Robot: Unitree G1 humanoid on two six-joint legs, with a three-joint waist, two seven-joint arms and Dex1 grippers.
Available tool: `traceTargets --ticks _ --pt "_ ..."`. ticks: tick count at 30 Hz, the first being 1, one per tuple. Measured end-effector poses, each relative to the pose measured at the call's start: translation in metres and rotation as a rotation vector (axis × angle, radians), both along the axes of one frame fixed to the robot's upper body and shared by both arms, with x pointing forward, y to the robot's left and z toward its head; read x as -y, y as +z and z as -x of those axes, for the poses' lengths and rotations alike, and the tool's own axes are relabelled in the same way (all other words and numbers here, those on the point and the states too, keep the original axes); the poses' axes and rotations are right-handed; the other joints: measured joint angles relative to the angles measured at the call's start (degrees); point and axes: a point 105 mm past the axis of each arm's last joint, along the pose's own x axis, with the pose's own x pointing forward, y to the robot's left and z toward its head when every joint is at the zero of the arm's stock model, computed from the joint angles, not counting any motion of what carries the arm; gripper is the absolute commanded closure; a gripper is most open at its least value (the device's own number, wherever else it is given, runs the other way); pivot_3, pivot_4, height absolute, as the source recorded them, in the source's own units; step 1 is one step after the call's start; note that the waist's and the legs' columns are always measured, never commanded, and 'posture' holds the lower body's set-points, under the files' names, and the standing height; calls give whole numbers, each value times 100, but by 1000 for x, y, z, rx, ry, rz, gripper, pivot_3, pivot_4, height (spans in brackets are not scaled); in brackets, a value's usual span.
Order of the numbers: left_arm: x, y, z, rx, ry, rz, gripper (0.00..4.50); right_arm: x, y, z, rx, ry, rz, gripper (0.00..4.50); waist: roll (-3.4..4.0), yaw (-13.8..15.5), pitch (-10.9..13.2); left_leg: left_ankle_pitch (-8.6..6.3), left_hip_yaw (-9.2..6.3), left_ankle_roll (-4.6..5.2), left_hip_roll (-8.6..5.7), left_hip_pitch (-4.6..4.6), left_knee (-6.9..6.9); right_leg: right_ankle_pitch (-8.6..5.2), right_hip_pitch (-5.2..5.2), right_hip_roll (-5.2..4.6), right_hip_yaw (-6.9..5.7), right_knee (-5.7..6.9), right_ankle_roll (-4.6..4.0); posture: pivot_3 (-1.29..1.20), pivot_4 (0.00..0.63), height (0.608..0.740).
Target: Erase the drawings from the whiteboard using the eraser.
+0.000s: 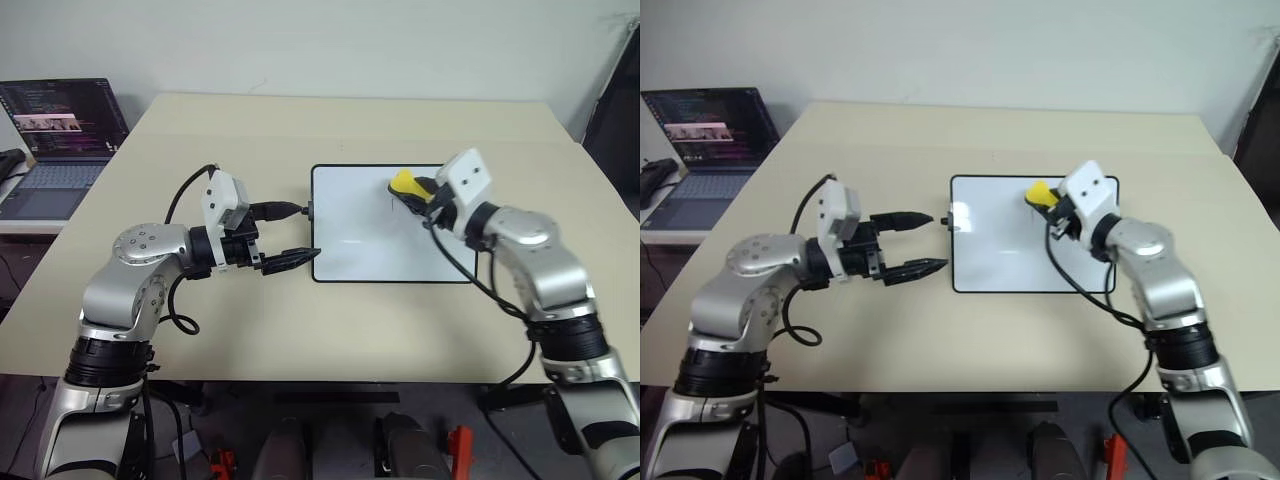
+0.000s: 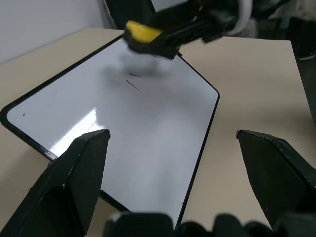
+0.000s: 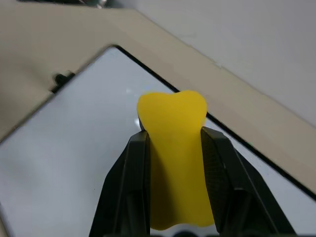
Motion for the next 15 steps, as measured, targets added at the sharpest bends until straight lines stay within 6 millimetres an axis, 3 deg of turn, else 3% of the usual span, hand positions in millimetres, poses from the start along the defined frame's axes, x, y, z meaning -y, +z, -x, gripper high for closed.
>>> traceTargets --ticks 10,13,15 --pt "0 0 0 2 2 0 0 3 -2 -25 74 -93 63 3389 -1 45 -2 0 -2 0 0 18 0 1 14 -1 -3 6 -1 0 150 740" --pt "0 0 0 1 4 0 0 1 -12 -22 51 -73 95 3390 -10 40 -10 0 0 1 0 43 -1 1 38 0 -1 7 -1 0 150 740" --pt "0 0 0 0 5 -1 0 -2 -29 -14 8 -22 139 3392 -11 37 -11 -2 -2 2 3 104 -7 -1 108 2 -3 -8 -2 0 150 740"
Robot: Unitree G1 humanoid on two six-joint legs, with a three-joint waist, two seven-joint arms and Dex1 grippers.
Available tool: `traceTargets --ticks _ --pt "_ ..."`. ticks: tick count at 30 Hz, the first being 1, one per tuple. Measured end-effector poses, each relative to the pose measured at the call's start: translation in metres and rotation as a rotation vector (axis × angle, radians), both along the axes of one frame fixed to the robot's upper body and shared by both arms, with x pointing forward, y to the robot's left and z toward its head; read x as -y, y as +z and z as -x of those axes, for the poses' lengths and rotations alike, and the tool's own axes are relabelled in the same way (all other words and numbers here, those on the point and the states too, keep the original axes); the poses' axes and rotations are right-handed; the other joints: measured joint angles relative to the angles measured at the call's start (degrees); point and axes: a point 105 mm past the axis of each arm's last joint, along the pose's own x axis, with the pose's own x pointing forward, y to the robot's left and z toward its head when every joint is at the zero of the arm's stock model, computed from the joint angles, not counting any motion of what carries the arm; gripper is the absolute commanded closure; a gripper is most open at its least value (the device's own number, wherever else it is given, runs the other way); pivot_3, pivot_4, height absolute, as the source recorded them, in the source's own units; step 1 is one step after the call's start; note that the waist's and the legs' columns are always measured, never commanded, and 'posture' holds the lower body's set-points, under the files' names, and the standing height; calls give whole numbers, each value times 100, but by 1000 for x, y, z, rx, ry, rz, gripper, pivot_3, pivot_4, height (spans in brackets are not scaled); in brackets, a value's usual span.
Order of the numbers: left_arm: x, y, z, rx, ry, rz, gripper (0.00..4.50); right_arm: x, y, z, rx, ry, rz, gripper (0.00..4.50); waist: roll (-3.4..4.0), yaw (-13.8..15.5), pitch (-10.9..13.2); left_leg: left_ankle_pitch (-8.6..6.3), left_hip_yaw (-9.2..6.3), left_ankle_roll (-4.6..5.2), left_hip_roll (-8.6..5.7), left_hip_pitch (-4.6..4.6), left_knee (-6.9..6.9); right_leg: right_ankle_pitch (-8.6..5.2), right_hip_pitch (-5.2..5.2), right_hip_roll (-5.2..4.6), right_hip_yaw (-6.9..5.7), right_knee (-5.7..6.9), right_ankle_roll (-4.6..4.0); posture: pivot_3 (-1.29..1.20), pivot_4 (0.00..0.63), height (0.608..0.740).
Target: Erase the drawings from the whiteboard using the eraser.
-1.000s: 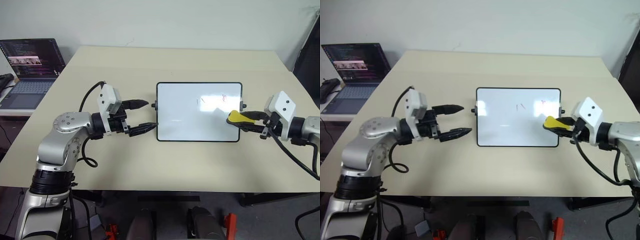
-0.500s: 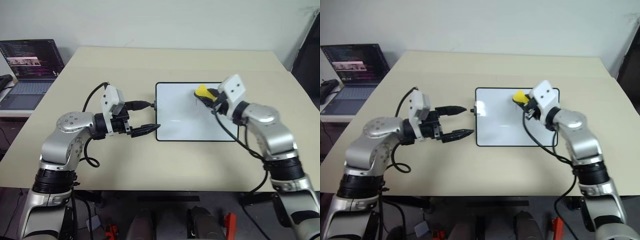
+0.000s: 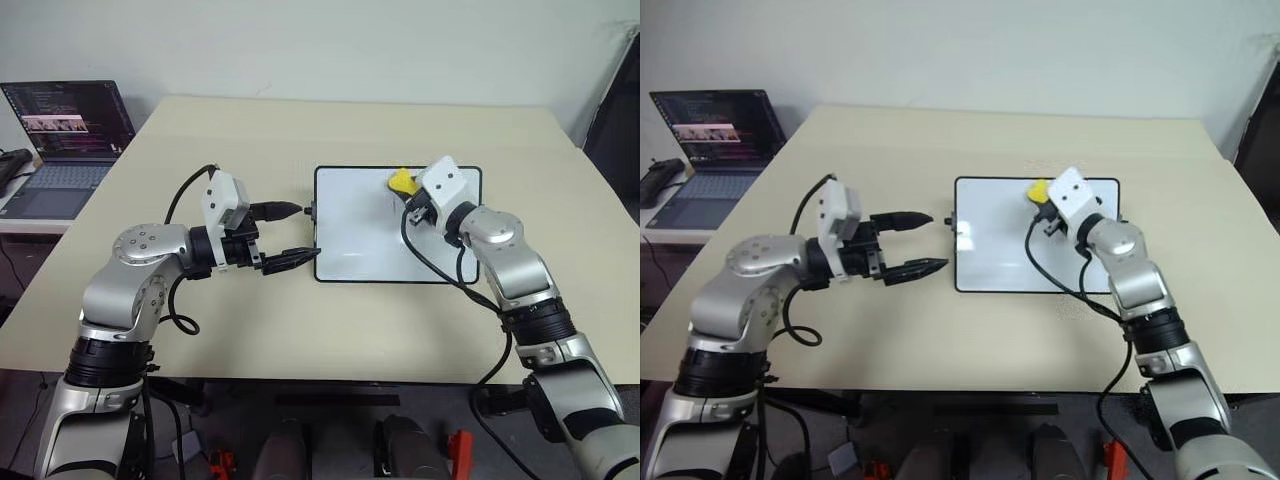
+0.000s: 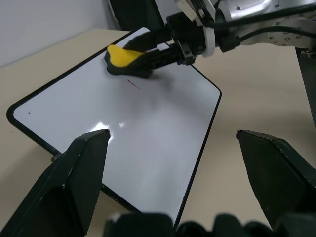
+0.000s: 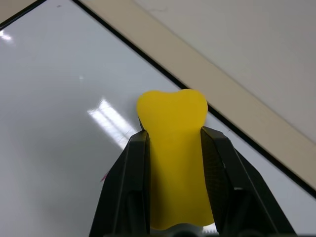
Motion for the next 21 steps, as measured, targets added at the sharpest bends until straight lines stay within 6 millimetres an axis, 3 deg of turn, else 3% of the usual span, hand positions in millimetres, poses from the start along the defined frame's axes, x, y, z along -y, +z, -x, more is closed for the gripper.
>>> traceTargets --ticks 5,9,12,15,21 --pt "0 0 0 1 0 -1 0 -18 -51 37 -166 201 108 3398 -19 -33 -18 0 4 1 5 78 -4 -33 66 4 7 -8 1 0 150 740" --pt "0 0 0 0 -2 -2 0 -20 -58 35 -189 192 96 3399 -18 -88 -18 20 1 27 4 90 2 -14 77 4 10 -4 -20 0 150 740" --pt "0 0 0 0 -3 -4 0 -13 -38 15 -121 97 44 3410 -18 -98 -17 28 0 36 3 90 4 3 76 5 12 -6 -21 0 150 740" --pt "0 -1 0 0 -2 -7 0 8 -10 -6 -32 -29 6 3410 -18 -100 -17 29 0 37 3 88 2 6 74 5 12 -10 -22 0 150 740" --pt "0 1 -1 6 -1 -8 0 16 7 -20 50 -113 0 3445 -19 -99 -18 27 4 34 3 64 -14 9 50 5 13 -11 2 0 150 740"
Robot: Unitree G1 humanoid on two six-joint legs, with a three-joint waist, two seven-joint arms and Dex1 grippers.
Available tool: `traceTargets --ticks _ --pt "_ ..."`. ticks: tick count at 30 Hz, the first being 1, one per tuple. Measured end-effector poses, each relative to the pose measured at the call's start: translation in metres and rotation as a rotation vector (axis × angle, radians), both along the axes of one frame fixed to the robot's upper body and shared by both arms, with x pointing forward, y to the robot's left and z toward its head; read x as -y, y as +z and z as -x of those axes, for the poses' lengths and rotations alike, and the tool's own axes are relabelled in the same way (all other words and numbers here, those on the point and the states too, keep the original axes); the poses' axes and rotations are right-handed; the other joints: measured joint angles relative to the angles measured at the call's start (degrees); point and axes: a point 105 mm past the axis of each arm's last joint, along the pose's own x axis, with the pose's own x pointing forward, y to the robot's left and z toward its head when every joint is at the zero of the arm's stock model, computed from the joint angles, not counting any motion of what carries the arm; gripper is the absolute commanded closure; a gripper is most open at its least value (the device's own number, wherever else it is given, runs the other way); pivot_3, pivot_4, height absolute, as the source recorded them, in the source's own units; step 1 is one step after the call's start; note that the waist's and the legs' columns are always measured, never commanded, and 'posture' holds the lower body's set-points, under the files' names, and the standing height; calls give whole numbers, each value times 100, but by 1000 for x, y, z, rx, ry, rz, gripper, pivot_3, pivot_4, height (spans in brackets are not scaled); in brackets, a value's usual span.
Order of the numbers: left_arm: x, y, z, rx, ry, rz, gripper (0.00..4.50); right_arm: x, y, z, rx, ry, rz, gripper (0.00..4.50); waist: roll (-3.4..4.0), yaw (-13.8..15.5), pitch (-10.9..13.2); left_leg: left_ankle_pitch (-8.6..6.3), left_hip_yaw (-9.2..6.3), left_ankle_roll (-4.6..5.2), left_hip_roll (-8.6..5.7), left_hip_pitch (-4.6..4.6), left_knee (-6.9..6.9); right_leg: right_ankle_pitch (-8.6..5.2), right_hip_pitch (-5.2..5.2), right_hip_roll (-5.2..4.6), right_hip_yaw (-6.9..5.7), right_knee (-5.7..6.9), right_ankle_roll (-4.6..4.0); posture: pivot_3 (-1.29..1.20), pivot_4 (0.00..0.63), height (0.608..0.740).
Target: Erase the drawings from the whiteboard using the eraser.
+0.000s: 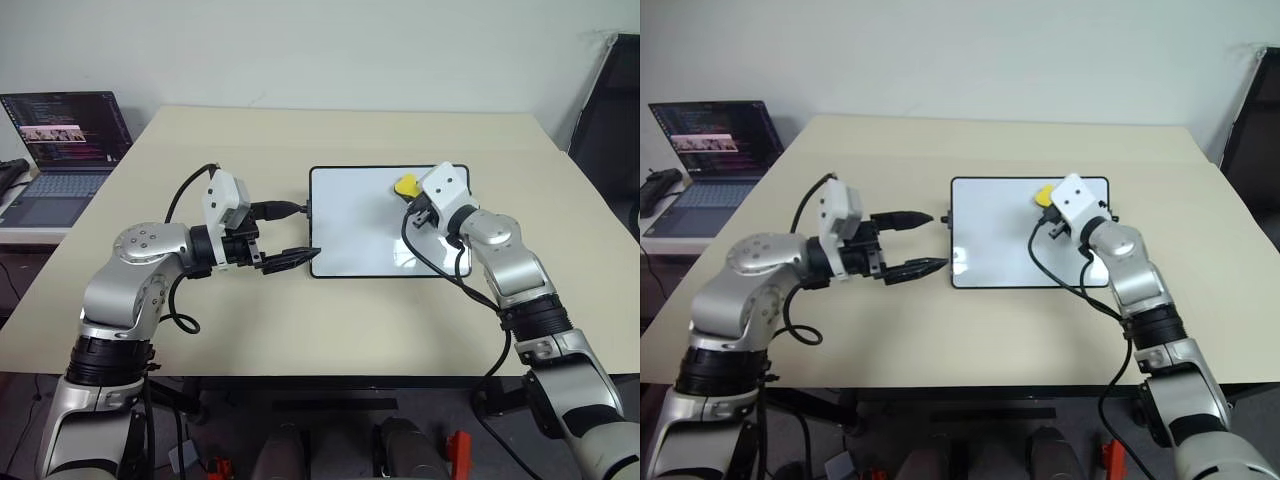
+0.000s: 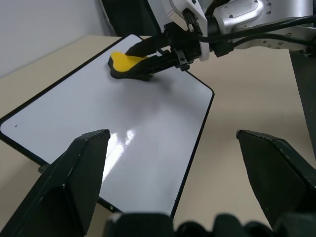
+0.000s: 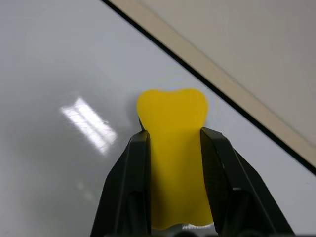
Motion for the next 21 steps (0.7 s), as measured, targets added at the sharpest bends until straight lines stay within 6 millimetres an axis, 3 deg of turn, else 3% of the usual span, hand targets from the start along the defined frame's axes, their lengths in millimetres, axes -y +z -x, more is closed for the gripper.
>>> traceTargets --ticks 7,14,18,21 --pt "0 0 0 0 -1 0 0 -11 -14 14 -41 82 21 3463 0 -15 0 0 2 0 2 4 -2 -10 1 0 2 -1 -12 0 150 740" --pt "0 0 0 0 -3 0 0 -41 -64 60 -241 333 135 3487 0 -42 0 0 1 0 5 8 -11 -20 -2 3 1 -1 -27 0 150 740" --pt "0 -1 -1 -2 -3 2 0 -39 -62 64 -271 342 93 3488 0 -19 4 0 1 0 4 4 -9 -20 -2 1 0 -4 -27 0 150 740" --pt "0 0 -3 -5 -8 2 0 -21 -47 70 -307 345 10 3496 7 36 19 0 -3 0 1 -58 -9 -11 -53 0 -4 -7 -9 0 150 740"
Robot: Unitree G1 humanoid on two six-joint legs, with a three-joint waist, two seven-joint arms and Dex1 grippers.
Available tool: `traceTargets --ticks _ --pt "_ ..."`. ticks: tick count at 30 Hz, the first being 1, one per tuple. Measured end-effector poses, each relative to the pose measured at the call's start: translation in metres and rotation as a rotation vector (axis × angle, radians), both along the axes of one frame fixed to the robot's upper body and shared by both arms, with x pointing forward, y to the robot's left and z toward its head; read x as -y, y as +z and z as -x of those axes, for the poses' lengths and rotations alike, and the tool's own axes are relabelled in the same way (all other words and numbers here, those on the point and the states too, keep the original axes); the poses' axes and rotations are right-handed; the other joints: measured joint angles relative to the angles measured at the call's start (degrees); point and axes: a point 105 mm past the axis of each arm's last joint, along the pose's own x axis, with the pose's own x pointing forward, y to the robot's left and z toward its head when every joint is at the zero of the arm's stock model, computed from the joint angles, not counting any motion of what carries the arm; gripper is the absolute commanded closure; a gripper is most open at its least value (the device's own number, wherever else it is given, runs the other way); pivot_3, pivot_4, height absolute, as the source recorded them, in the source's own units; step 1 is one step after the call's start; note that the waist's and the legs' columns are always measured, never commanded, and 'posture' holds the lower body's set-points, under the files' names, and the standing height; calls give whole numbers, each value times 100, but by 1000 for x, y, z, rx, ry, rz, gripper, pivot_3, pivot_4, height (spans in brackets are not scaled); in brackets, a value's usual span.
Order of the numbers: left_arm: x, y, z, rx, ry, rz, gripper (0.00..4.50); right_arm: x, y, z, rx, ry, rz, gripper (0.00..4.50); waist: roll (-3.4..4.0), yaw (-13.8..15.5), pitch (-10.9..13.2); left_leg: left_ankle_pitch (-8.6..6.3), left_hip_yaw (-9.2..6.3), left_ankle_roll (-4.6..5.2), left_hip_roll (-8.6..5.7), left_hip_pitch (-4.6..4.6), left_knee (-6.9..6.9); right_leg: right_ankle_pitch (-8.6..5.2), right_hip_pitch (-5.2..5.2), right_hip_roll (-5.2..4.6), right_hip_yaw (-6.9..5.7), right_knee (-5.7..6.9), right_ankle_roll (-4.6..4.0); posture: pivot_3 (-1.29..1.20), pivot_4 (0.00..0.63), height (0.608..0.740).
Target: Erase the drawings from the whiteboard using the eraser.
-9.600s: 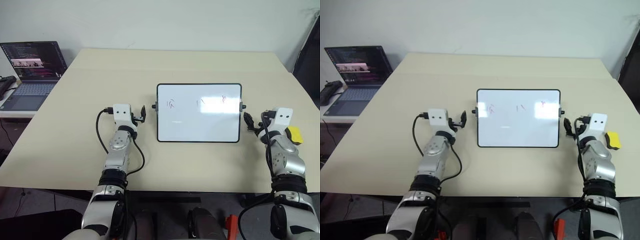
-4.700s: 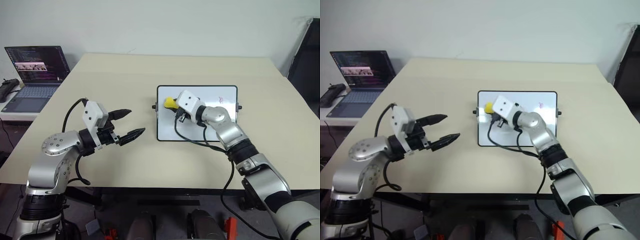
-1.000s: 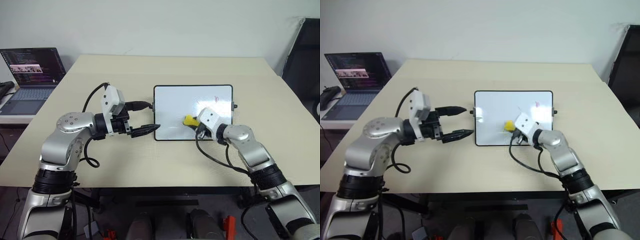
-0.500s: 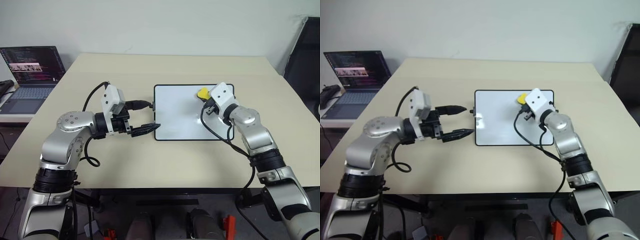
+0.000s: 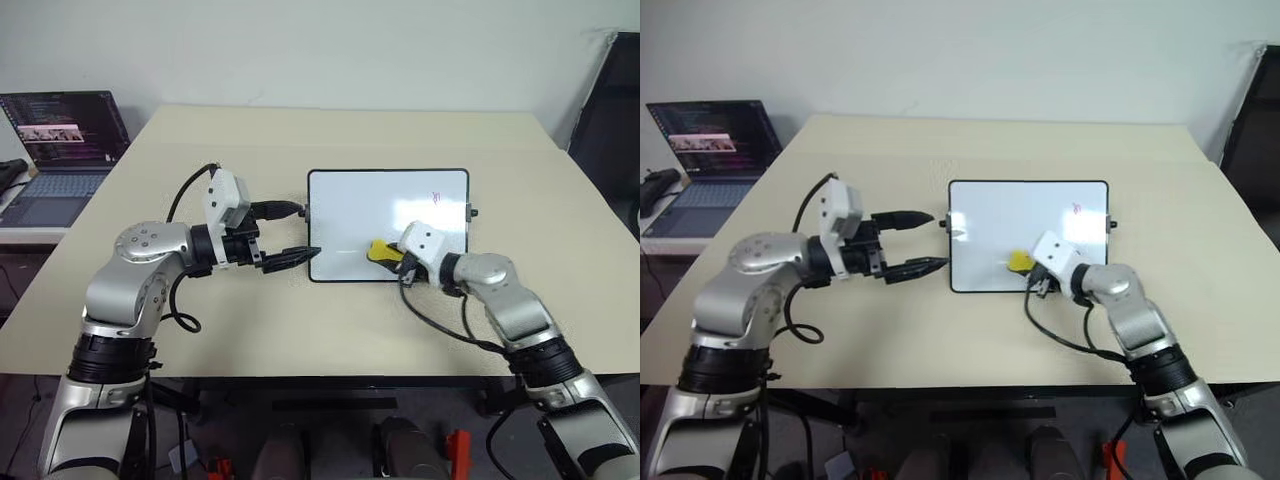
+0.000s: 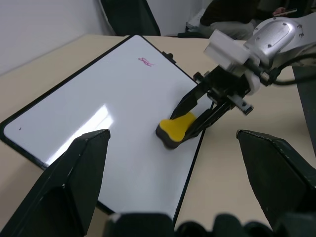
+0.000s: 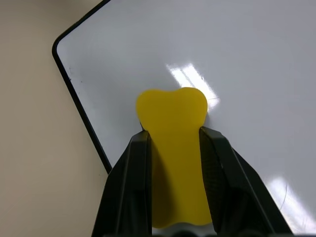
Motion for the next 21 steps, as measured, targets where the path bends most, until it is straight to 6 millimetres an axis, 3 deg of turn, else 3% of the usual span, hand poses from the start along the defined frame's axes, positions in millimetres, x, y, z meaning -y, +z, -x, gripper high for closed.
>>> traceTargets --ticks 5,7,11,21 --pt "-2 5 -2 11 -5 -8 0 43 64 31 49 59 -36 3496 9 107 8 -9 -8 -11 -2 -83 1 17 -77 -3 -12 0 1 0 150 740" --pt "-6 7 -4 18 1 -12 0 62 74 44 51 54 0 3497 8 107 8 -20 -9 -18 -1 -102 -1 5 -94 -2 -15 -7 6 0 150 740" --pt "-9 6 -6 22 7 -25 0 109 44 53 -82 -45 136 3497 8 99 10 -32 0 -18 -8 -119 0 -3 -102 -11 -11 -20 13 0 150 740" --pt "-4 3 -6 6 -33 -45 0 114 52 49 -39 -36 157 3497 15 52 14 -31 4 -19 -7 -117 19 -2 -103 -8 -6 -4 15 0 150 740"
